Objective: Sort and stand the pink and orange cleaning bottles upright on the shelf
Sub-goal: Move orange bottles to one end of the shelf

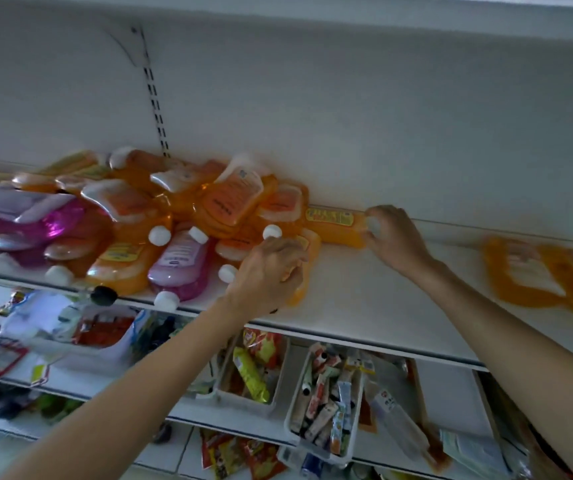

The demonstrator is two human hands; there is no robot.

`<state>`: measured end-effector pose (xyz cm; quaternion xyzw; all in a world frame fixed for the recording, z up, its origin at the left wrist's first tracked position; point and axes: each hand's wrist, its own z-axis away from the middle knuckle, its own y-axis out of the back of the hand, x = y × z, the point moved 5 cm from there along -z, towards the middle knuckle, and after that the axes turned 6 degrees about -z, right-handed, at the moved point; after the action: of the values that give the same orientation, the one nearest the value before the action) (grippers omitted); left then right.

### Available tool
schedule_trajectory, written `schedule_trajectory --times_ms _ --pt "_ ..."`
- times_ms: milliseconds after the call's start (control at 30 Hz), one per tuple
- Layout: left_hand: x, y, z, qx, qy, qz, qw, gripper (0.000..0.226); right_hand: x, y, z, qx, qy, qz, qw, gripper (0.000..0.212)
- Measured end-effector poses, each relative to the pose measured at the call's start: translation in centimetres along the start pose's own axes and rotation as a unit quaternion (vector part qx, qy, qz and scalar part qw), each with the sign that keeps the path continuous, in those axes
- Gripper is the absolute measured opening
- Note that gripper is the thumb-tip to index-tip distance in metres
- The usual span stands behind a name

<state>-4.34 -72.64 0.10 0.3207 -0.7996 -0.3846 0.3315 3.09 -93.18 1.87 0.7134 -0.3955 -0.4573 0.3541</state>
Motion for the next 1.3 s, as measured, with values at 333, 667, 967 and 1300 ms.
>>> schedule_trajectory --times_ms 333,667,967,1300 --pt "-7.0 3.3 4.1 -0.064 0.042 -0.061 0.995 0.032 -19.0 -4.7 -1.5 0.002 0.273 0.029 0.962 0.056" --pt "-10.2 4.3 6.4 -0.058 0.004 -0.069 0.996 0.028 -21.6 -10.9 -3.5 -0.022 0.259 0.226 0.939 0.091" --pt "-10.0 6.5 6.4 0.139 0.104 0.065 0.983 0.024 -21.5 -8.4 -3.0 -0.036 0.317 0.111 0.941 0.081" --pt "-9.3 8.6 4.7 0.262 0.169 -0.001 0.950 0.057 -21.3 -1.6 -0.2 -0.098 0.167 -0.374 0.907 0.084"
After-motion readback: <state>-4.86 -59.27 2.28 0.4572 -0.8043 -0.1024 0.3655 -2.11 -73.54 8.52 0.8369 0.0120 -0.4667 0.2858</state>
